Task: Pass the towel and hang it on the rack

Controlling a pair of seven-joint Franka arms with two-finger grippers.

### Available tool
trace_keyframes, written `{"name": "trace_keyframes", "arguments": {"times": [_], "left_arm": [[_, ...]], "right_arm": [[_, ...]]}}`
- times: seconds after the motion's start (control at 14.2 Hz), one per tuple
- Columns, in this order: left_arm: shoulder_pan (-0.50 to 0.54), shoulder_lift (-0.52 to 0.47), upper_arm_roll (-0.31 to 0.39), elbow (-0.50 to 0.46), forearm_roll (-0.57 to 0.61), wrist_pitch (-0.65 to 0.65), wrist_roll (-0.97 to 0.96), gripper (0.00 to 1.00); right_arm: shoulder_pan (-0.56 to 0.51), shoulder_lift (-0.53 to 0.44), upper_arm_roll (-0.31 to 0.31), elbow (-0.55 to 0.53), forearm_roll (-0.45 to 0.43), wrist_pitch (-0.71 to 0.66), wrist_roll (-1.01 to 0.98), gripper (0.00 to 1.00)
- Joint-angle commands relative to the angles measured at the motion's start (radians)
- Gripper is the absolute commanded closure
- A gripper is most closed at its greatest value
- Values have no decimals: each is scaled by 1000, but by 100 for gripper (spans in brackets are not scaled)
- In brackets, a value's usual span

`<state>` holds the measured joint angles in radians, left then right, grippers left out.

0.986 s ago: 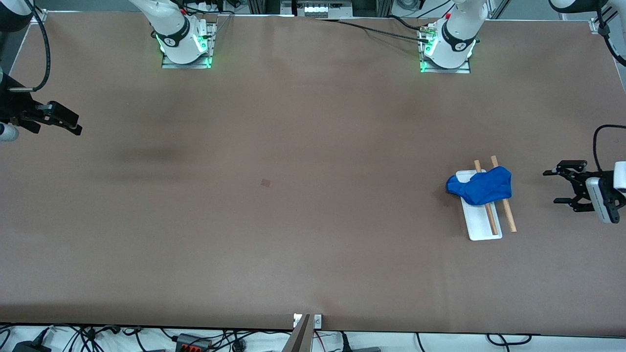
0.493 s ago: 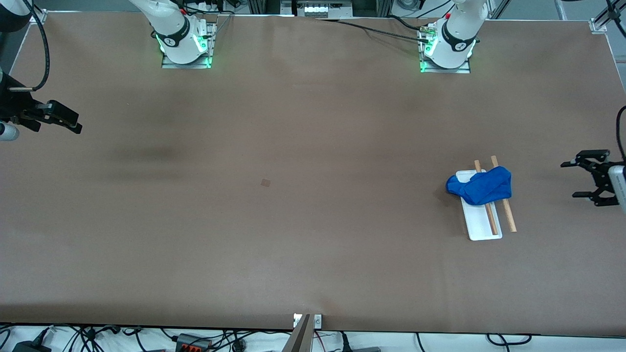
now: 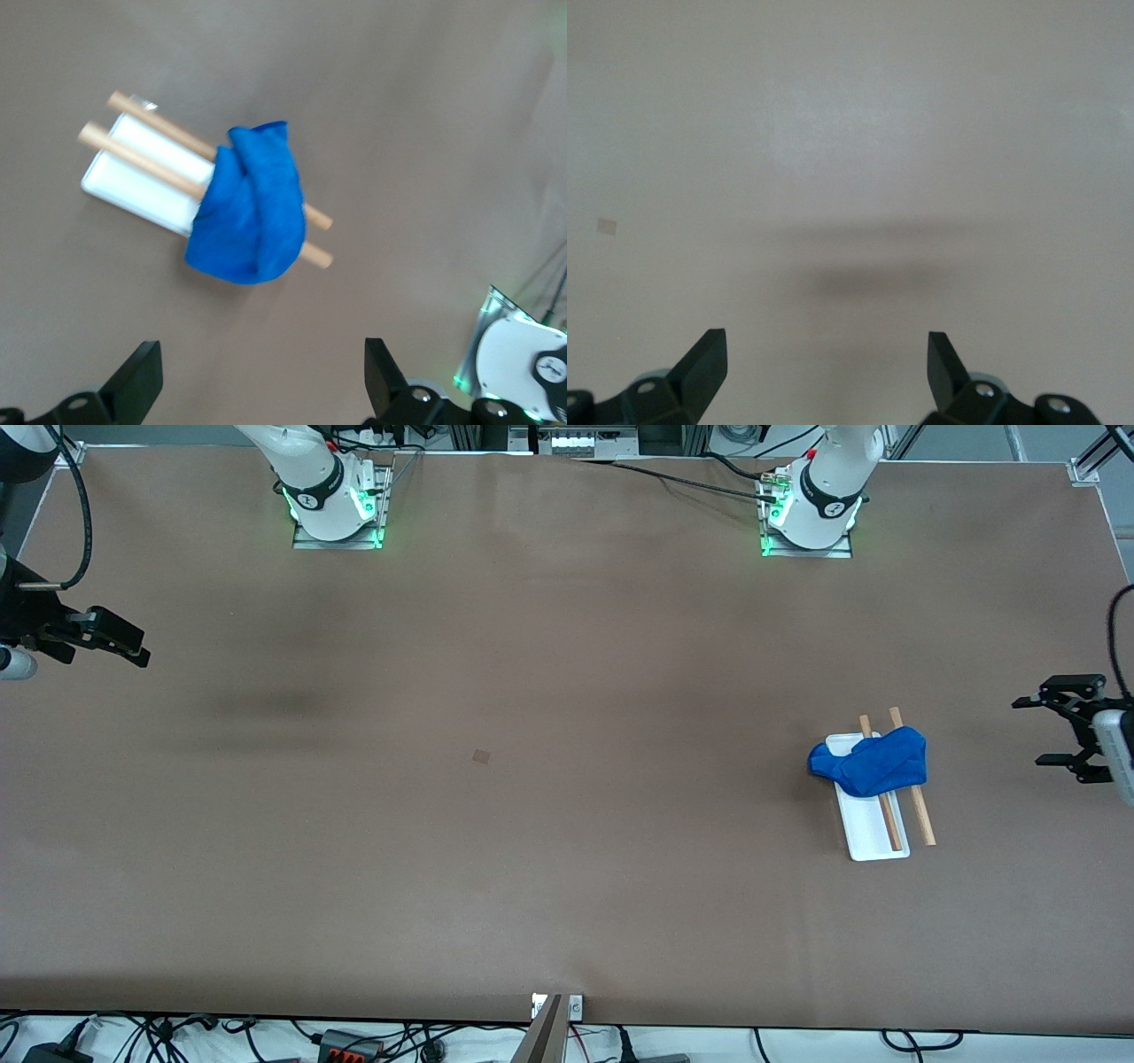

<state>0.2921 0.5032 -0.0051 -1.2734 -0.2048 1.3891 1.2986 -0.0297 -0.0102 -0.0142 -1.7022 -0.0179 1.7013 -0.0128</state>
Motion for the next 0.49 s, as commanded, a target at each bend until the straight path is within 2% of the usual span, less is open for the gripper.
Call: {"name": "trace_keyframes", "arguments": {"times": [0.0, 0.21, 0.42], "left_arm": [[-74, -5, 2, 48, 47, -90, -82, 0], [-128, -6, 4, 80, 45, -111, -140, 0], [-136, -6, 0, 88, 45, -142, -189, 0]], "right_arm": [[1, -8, 3, 4, -5, -8, -13, 0], [1, -7, 3, 4, -5, -5, -12, 0], [1, -5, 3, 6, -5, -3, -12, 0]]}}
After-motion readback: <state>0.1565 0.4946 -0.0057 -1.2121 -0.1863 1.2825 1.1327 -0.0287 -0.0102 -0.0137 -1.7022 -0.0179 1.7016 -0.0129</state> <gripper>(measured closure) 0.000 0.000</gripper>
